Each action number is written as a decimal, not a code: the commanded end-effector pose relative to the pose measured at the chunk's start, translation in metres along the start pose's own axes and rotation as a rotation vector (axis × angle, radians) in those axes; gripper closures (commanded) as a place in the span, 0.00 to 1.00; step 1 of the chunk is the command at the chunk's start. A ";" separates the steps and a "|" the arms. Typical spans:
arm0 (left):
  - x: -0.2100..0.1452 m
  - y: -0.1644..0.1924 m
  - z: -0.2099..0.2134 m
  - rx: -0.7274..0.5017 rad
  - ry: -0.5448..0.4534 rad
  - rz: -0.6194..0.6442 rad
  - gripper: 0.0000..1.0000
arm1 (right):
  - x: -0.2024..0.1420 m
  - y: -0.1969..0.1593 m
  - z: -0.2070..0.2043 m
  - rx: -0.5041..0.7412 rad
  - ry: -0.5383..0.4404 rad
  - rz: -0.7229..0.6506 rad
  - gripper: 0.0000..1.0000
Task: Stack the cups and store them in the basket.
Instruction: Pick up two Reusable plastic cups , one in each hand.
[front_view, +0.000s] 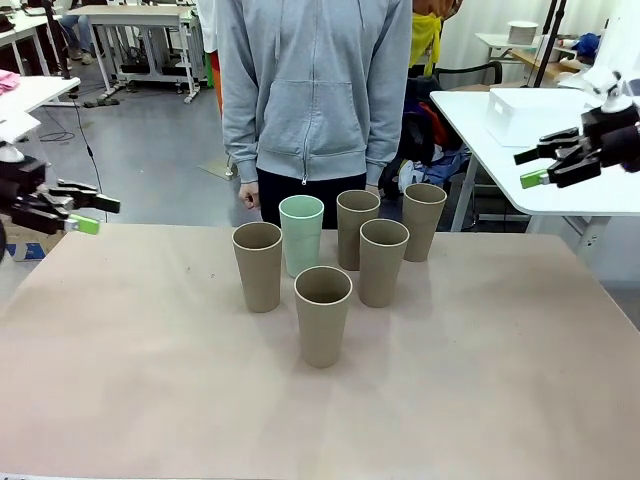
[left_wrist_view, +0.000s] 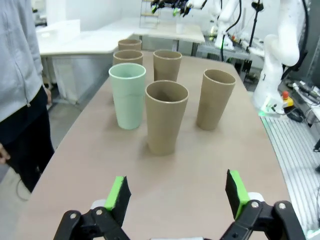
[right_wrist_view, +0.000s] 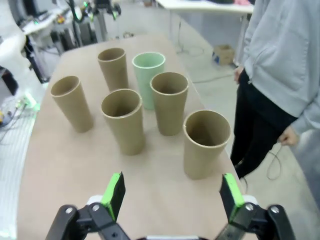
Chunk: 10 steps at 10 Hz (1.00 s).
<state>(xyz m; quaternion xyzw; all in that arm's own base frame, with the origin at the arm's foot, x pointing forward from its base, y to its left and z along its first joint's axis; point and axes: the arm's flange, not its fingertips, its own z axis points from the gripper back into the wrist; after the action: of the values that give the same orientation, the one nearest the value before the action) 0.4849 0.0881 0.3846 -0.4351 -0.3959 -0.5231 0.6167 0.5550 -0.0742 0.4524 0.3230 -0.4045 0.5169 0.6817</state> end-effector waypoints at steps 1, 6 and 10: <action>-0.016 0.016 -0.020 -0.005 -0.107 -0.061 0.00 | -0.032 -0.036 -0.004 0.060 -0.116 0.020 0.00; -0.038 0.036 -0.059 -0.024 -0.117 -0.075 0.00 | -0.071 -0.042 -0.018 0.064 -0.139 -0.027 0.00; -0.053 0.042 -0.077 -0.017 -0.140 -0.030 0.00 | -0.088 -0.059 -0.042 0.074 -0.195 -0.081 0.00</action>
<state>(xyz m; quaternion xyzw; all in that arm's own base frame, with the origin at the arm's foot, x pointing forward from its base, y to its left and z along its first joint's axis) 0.5220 0.0437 0.3207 -0.4665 -0.4319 -0.5150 0.5750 0.5956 -0.1018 0.3693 0.3973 -0.4328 0.4892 0.6446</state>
